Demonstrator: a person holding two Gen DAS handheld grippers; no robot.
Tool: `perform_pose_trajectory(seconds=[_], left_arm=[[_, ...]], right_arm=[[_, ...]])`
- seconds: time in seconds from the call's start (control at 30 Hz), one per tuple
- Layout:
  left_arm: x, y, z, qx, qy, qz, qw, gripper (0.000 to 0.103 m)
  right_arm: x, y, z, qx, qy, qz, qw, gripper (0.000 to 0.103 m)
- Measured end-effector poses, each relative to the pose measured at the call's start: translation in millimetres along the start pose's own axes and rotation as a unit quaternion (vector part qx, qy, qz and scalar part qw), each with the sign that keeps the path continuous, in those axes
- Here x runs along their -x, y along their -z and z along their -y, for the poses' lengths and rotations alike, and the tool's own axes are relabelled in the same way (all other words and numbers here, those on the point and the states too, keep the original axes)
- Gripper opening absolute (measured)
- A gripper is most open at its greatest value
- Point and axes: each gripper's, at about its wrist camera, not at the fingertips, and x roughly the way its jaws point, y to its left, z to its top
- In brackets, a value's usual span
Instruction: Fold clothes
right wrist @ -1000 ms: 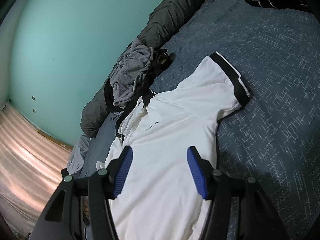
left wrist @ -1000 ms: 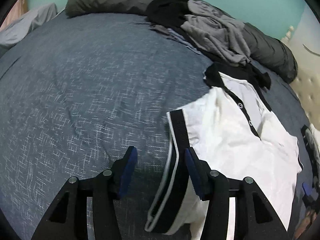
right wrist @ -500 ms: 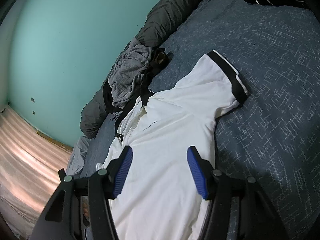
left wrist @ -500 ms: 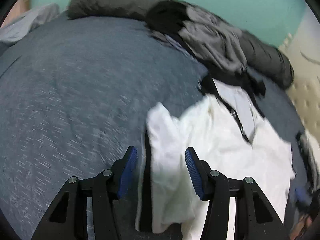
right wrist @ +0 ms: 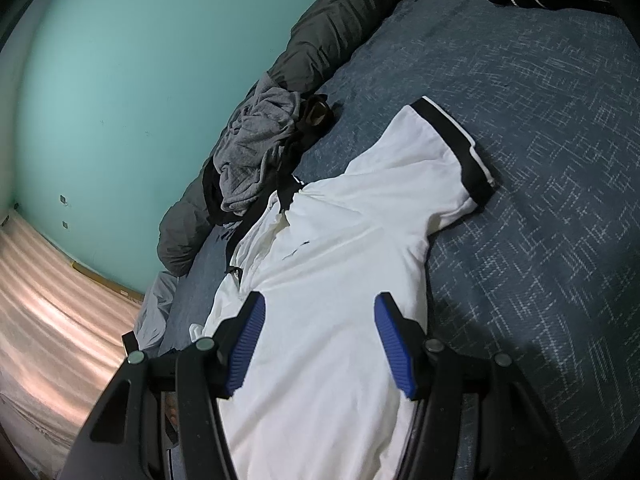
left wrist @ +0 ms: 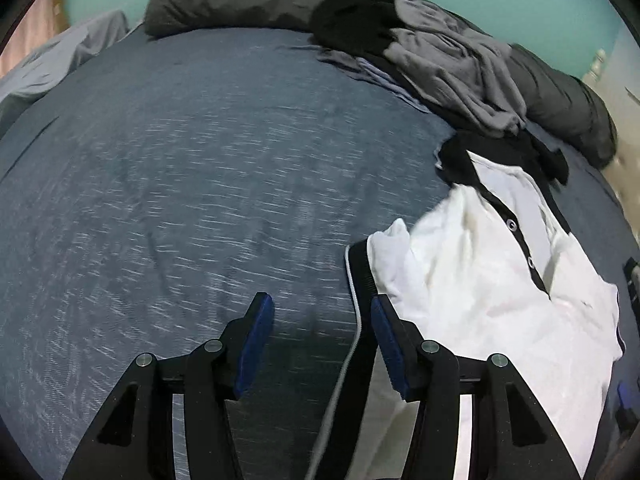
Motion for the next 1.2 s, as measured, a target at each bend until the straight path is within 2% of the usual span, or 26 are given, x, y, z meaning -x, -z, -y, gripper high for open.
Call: perform_pose_trajectory(seconds=[0.27, 0.7, 0.77, 0.8, 0.9, 1.0, 1.07, 1.2], left_arm=[[0.0, 3.9, 21.8, -0.034, 0.009, 0.001, 0.9994, 0.057], [-5.0, -7.3, 48.8, -0.078, 0.021, 0.005, 0.9967, 0.057], [-5.5, -9.4, 52.0, -0.084, 0.024, 0.006, 0.9961, 0.052], [-6.1, -9.9, 53.8, -0.088, 0.027, 0.004, 0.9957, 0.045], [-7.2, -11.1, 56.1, -0.093, 0.038, 0.001, 0.9949, 0.033], [-8.2, -12.6, 55.3, -0.094, 0.039, 0.001, 0.9948, 0.032], [-9.2, -12.3, 56.5, -0.102, 0.038, 0.0, 0.9941, 0.026], [-9.0, -10.1, 59.5, -0.104, 0.044, 0.001, 0.9936, 0.025]], right_arm=[[0.5, 0.0, -0.1, 0.0, -0.001, 0.0, 1.0, 0.058], [0.4, 0.3, 1.8, -0.003, 0.0, -0.001, 1.0, 0.058], [0.5, 0.2, 2.0, -0.003, 0.0, -0.001, 1.0, 0.058], [0.6, 0.2, 2.0, -0.004, 0.0, -0.001, 1.0, 0.058], [0.8, 0.2, 2.3, -0.004, 0.0, 0.0, 1.0, 0.058], [1.2, -0.1, 2.2, -0.004, 0.0, 0.0, 1.0, 0.058], [1.1, -0.3, 2.1, -0.004, 0.0, 0.0, 1.0, 0.058], [0.0, 0.2, 2.8, -0.005, 0.001, -0.001, 1.0, 0.058]])
